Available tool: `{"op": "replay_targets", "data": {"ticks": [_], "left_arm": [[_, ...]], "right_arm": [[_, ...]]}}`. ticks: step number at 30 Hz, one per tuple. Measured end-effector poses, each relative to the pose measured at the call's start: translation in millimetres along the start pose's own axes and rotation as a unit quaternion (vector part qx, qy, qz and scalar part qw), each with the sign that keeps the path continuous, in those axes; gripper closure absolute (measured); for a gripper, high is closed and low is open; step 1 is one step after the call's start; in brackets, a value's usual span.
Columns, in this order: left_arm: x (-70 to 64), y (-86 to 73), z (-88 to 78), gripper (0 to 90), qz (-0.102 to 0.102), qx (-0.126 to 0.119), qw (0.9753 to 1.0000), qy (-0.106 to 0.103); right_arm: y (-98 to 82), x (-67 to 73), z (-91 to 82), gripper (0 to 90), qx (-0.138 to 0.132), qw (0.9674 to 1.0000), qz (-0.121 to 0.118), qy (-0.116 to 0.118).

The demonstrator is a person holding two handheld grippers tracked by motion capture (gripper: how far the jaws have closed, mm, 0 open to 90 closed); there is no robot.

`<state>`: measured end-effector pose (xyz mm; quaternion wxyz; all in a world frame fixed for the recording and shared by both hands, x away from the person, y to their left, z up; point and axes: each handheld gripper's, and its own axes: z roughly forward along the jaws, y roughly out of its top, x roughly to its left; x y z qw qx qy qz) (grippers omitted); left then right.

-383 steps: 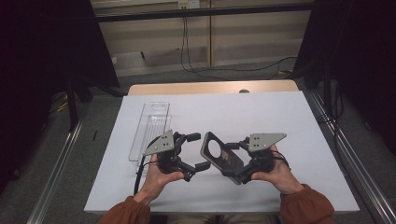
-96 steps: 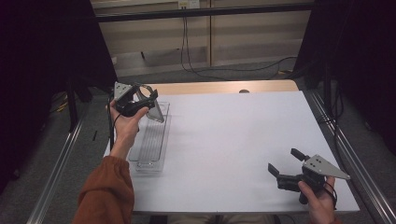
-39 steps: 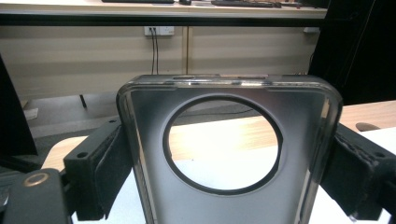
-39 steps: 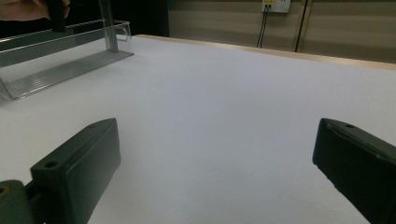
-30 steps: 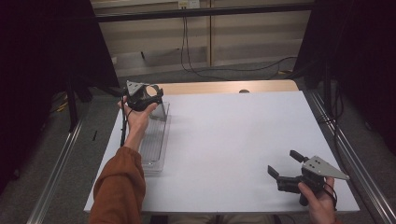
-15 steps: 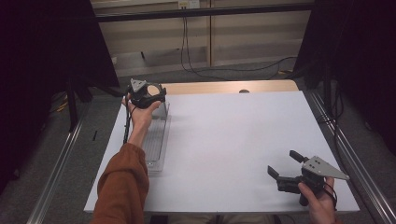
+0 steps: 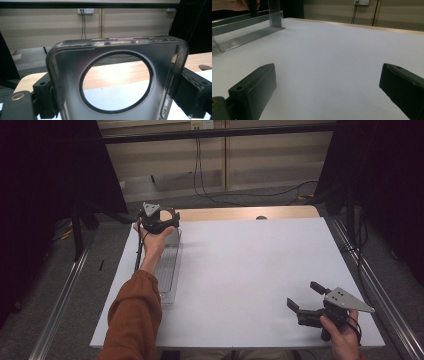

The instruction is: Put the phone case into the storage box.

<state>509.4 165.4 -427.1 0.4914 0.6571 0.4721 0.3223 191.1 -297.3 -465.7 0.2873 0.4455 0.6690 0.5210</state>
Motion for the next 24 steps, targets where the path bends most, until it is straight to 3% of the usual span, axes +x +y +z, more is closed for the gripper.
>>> {"op": "replay_targets", "data": {"ticks": [7, 13, 14, 24], "left_arm": [[-1.8, -1.5, 4.0, 10.8, 0.01, 0.009, 0.9999, -0.004], [-1.2, -1.6, 3.1, 7.0, -0.005, 0.009, 0.9998, -0.016], [-1.2, -1.4, 2.4, 5.8, -0.009, 0.012, 0.9998, -0.01], [2.3, 0.2, -3.1, 2.4, -0.013, 0.011, 0.9997, -0.018]], "right_arm": [[-0.6, -0.5, 0.2, 0.5, 0.0, 1.0, 0.0, 0.001], [-0.6, -0.1, -0.5, 0.5, 0.0, 1.0, -0.001, 0.003], [-0.6, 0.1, -0.3, 0.6, 0.0, 1.0, 0.001, 0.002], [-0.8, 0.1, -0.3, 0.5, 0.001, 1.0, 0.001, 0.002]]}}
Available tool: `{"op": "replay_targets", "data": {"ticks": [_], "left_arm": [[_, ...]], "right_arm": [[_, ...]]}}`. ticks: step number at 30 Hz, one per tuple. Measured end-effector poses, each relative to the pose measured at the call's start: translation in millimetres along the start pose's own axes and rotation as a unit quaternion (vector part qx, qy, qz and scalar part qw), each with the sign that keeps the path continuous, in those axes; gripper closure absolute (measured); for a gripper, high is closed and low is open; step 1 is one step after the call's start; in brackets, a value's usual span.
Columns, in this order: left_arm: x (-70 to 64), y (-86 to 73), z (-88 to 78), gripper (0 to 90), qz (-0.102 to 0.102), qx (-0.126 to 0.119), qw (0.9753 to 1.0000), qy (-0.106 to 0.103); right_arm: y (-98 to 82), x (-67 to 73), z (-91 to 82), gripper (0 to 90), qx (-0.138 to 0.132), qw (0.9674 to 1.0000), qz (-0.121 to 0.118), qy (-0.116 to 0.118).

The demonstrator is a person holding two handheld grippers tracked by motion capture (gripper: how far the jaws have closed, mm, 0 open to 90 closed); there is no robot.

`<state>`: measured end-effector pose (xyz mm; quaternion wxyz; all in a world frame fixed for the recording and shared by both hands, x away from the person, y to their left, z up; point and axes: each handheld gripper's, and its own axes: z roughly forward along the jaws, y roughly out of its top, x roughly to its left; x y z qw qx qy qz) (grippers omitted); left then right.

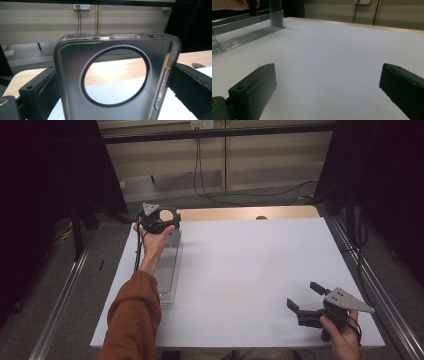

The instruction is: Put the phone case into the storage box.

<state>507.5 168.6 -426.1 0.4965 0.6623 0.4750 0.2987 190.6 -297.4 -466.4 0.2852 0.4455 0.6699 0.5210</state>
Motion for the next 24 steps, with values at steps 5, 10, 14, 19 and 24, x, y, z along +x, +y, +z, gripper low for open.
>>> {"op": "replay_targets", "data": {"ticks": [5, 10, 14, 19, 24], "left_arm": [[-0.4, -1.6, -5.3, 2.3, 0.001, -0.009, 0.9999, -0.01], [1.3, -1.4, -10.3, 2.0, 0.005, -0.014, 0.9998, -0.013], [1.7, 0.3, -15.1, 2.0, 0.0, -0.025, 0.9994, -0.022], [3.8, -3.0, -21.4, 2.0, -0.003, -0.027, 0.9994, -0.023], [8.0, -4.4, -30.9, 2.0, -0.01, -0.032, 0.9993, -0.02]], "right_arm": [[-0.1, 0.1, 0.1, 0.5, 0.0, 1.0, 0.0, 0.001], [-0.3, -0.3, 0.4, 0.5, 0.002, 1.0, 0.0, 0.001], [-0.5, -0.7, 0.7, 0.5, -0.001, 1.0, 0.004, 0.0], [-0.5, -0.5, 0.5, 0.5, 0.001, 1.0, 0.0, 0.0], [-0.4, -0.8, 0.6, 0.5, 0.001, 1.0, -0.001, -0.001]]}}
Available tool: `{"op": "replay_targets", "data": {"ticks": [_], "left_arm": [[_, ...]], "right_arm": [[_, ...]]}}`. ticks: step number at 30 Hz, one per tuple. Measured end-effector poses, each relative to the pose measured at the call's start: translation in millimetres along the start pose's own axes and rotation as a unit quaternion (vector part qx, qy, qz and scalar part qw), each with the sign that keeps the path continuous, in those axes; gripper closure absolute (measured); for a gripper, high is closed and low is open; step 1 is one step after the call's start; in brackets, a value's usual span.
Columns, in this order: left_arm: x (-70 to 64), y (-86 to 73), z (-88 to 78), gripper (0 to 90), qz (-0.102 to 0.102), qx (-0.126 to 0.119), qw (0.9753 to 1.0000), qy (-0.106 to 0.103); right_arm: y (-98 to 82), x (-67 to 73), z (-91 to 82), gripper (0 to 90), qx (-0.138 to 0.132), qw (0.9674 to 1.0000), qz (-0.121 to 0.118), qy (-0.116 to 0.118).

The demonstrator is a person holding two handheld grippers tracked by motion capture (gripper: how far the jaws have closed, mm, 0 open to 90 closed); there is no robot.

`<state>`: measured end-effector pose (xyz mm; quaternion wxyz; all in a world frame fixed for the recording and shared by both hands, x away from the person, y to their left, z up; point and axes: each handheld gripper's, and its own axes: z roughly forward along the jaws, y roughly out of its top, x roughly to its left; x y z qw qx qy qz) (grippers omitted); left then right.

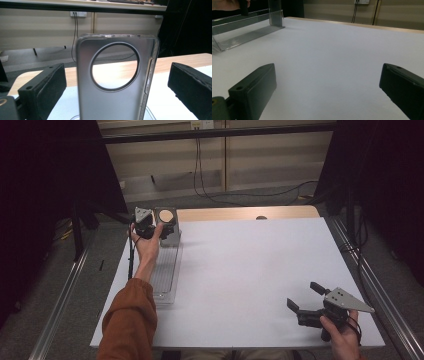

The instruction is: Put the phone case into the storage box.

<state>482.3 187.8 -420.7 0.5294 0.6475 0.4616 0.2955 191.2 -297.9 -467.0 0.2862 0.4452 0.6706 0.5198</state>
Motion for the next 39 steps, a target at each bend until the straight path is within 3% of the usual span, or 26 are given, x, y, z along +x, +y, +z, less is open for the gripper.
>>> {"op": "replay_targets", "data": {"ticks": [8, 17, 24, 27, 30, 33, 36, 37, 39], "left_arm": [[2.0, 0.7, -14.9, 2.0, -0.006, -0.009, 0.9998, -0.015], [-4.7, 7.2, -31.7, 2.2, 0.027, -0.023, 0.9993, -0.014], [-7.4, 7.3, -44.0, 2.1, 0.027, -0.021, 0.9988, -0.033], [-10.4, 7.5, -49.1, 2.0, 0.035, -0.03, 0.9976, -0.052], [-15.7, 6.5, -54.4, 2.0, 0.03, -0.039, 0.9965, -0.068], [-20.7, 4.9, -61.7, 2.0, 0.033, -0.031, 0.9963, -0.074], [-30.8, 3.4, -69.4, 2.1, 0.027, -0.046, 0.9944, -0.091], [-31.5, 3.3, -72.5, 2.2, 0.035, -0.044, 0.9941, -0.092], [-35.6, 2.4, -76.1, 2.6, 0.022, -0.055, 0.9933, -0.099]], "right_arm": [[0.6, 0.8, 0.9, 0.5, 0.001, 1.0, 0.0, -0.002], [1.7, 2.8, 1.6, 0.5, -0.001, 1.0, -0.003, -0.001], [1.9, 2.5, 0.2, 0.5, -0.002, 1.0, -0.001, -0.003], [2.2, 3.1, 0.6, 0.5, -0.001, 1.0, -0.003, -0.004], [2.4, 3.9, 1.2, 0.5, -0.002, 1.0, -0.002, -0.005], [2.4, 3.1, 0.7, 0.5, -0.001, 1.0, -0.005, -0.004], [2.4, 2.6, 0.2, 0.5, -0.002, 1.0, -0.003, -0.004], [2.4, 2.6, 0.1, 0.5, -0.002, 1.0, -0.003, -0.004], [2.6, 2.6, 0.2, 0.5, -0.003, 1.0, -0.003, -0.006]]}}
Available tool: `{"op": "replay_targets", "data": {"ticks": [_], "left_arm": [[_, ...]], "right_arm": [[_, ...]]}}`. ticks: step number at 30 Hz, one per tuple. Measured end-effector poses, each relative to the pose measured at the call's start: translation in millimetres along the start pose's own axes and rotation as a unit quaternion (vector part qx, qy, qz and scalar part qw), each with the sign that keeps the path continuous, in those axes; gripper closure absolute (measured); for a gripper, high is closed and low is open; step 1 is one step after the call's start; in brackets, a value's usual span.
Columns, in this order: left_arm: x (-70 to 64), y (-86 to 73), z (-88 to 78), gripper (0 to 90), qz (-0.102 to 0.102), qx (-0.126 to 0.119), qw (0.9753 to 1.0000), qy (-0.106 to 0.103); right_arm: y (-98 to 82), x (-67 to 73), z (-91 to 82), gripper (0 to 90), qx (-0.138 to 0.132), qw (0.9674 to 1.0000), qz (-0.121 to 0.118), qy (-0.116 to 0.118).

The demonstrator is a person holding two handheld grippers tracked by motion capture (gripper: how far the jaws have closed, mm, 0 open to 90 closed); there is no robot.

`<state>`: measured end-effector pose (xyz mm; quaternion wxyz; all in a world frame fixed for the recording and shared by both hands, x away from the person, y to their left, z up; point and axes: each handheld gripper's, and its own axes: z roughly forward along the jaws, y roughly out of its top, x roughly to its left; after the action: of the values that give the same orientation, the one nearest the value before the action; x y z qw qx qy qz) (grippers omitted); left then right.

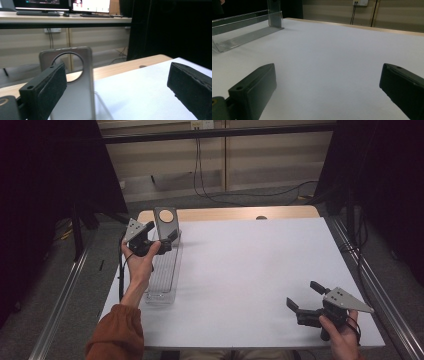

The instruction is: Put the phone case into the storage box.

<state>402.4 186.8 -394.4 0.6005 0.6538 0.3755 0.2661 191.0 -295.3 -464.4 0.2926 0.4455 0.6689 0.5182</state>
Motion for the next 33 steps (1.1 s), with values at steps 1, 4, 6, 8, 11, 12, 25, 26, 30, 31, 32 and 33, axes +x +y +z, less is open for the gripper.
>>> {"op": "replay_targets", "data": {"ticks": [1, 4, 6, 8, 11, 12, 25, 26, 30, 31, 32, 33], "left_arm": [[-0.7, 0.1, -2.1, 2.6, 0.006, 0.002, 1.0, -0.004], [-4.5, -0.4, -6.7, 2.7, 0.01, -0.001, 0.9999, -0.01], [-6.4, -0.6, -10.8, 2.8, 0.006, -0.005, 0.9999, -0.011], [-7.3, -0.8, -15.4, 2.8, 0.009, -0.005, 0.9998, -0.017], [-8.9, -2.8, -21.5, 2.8, 0.019, -0.007, 0.9997, -0.014], [-9.4, -3.9, -23.3, 2.8, 0.019, -0.008, 0.9997, -0.014], [-12.7, -9.4, -52.0, 2.8, 0.023, -0.015, 0.9993, -0.025], [-12.9, -10.5, -54.0, 2.8, 0.024, -0.016, 0.9992, -0.026], [-14.7, -15.2, -62.0, 2.8, 0.029, -0.018, 0.9992, -0.022], [-15.3, -16.3, -64.0, 2.8, 0.029, -0.019, 0.9992, -0.022], [-15.4, -17.5, -66.4, 2.8, 0.031, -0.017, 0.9991, -0.021], [-16.2, -18.9, -68.2, 2.8, 0.031, -0.017, 0.9992, -0.021]], "right_arm": [[0.1, 0.1, 0.0, 0.5, 0.0, 1.0, 0.0, 0.0], [0.2, 0.6, 0.5, 0.5, -0.001, 1.0, -0.002, -0.001], [0.2, 0.8, 0.5, 0.5, -0.001, 1.0, -0.002, -0.001], [0.2, 0.8, 0.4, 0.5, -0.001, 1.0, -0.003, -0.001], [0.2, 0.7, -0.2, 0.5, 0.0, 1.0, -0.003, 0.0], [0.2, 1.0, 0.0, 0.5, 0.0, 1.0, -0.002, -0.001], [0.5, 1.6, -0.4, 0.4, -0.002, 1.0, 0.001, -0.003], [0.5, 1.7, -0.3, 0.4, -0.003, 1.0, 0.0, -0.004], [0.7, 2.3, -1.0, 0.4, -0.002, 1.0, -0.002, -0.003], [0.7, 2.5, -1.1, 0.4, -0.003, 1.0, -0.001, -0.003], [0.7, 2.3, -1.2, 0.4, -0.003, 1.0, -0.001, -0.004], [0.6, 2.1, -1.7, 0.4, -0.004, 1.0, -0.002, -0.004]]}}
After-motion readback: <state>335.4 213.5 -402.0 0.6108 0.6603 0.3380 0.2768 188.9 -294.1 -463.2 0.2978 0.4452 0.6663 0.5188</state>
